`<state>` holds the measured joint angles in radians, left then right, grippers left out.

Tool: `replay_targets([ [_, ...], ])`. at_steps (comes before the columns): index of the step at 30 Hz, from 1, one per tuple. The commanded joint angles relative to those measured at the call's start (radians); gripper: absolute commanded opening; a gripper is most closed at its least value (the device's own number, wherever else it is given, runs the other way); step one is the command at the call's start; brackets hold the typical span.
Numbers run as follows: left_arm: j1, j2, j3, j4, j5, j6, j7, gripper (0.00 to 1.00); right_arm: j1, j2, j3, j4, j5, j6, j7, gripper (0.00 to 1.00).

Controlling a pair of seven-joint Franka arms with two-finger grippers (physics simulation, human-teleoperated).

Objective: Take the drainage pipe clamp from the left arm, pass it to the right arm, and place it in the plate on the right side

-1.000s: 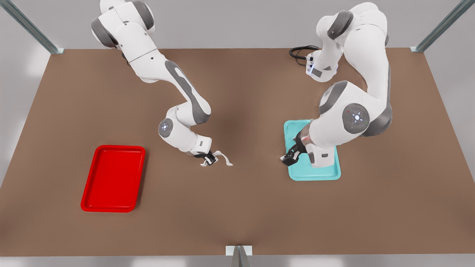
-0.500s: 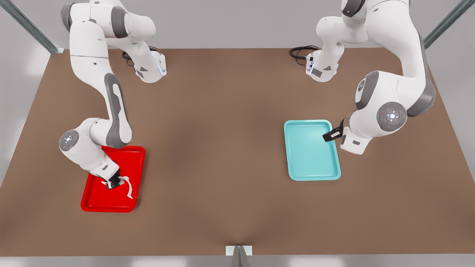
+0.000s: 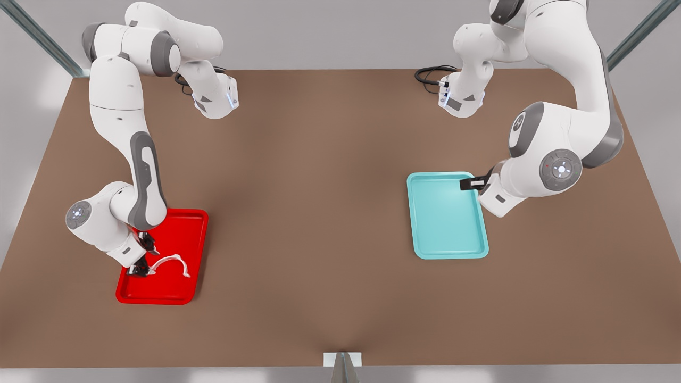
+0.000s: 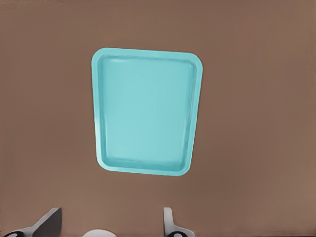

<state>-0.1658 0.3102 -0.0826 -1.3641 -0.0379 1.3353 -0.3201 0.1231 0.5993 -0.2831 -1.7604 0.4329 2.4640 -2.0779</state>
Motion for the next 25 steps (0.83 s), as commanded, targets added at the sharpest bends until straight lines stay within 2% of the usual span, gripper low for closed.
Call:
replay_targets([
  [1, 0.000, -0.002, 0.000, 0.000, 0.001, -0.005, 0.256, 1.00, 0.000, -0.001, -0.001, 0.001, -0.016, -0.028, 0.044, 1.00],
  [4, 0.002, 0.000, 0.003, 0.022, 0.003, -0.065, 0.256, 1.00, 0.007, -0.024, 0.001, 0.012, 0.017, -0.033, 0.051, 1.00],
  [5, 0.003, -0.002, 0.007, 0.025, 0.000, -0.073, 0.248, 1.00, 0.016, -0.058, 0.002, 0.021, 0.018, -0.100, 0.178, 1.00],
  [6, 0.003, -0.002, 0.004, 0.059, 0.000, -0.084, 0.248, 1.00, 0.023, -0.064, -0.005, 0.088, 0.003, -0.303, 0.500, 1.00],
  [8, -0.001, 0.001, 0.001, 0.066, 0.001, -0.081, 0.251, 1.00, 0.064, -0.069, -0.001, 0.211, -0.089, -0.782, 1.373, 1.00],
  [9, -0.001, 0.003, 0.001, 0.066, 0.003, -0.077, 0.253, 1.00, 0.121, -0.072, 0.001, 0.271, -0.149, -0.907, 1.750, 1.00],
  [10, 0.003, 0.003, 0.001, 0.066, 0.001, -0.082, 0.257, 1.00, 0.161, -0.148, 0.002, 0.268, -0.252, -0.947, 1.840, 1.00],
  [14, 0.003, 0.001, 0.003, 0.066, 0.003, -0.084, 0.254, 1.00, 0.179, -0.434, 0.007, 0.265, -0.375, -1.048, 1.846, 1.00],
  [16, 0.003, 0.003, 0.003, 0.065, 0.004, -0.100, 0.253, 1.00, 0.190, -0.466, 0.007, 0.265, -0.419, -1.062, 1.907, 1.00],
  [17, 0.003, 0.004, 0.003, 0.065, 0.004, -0.102, 0.253, 1.00, 0.214, -0.516, 0.009, 0.211, -0.434, -1.054, 1.995, 1.00],
  [25, 0.003, 0.006, 0.004, 0.065, 0.004, -0.111, 0.254, 1.00, 0.236, -0.540, 0.009, 0.191, -0.460, -1.004, 2.032, 1.00],
])
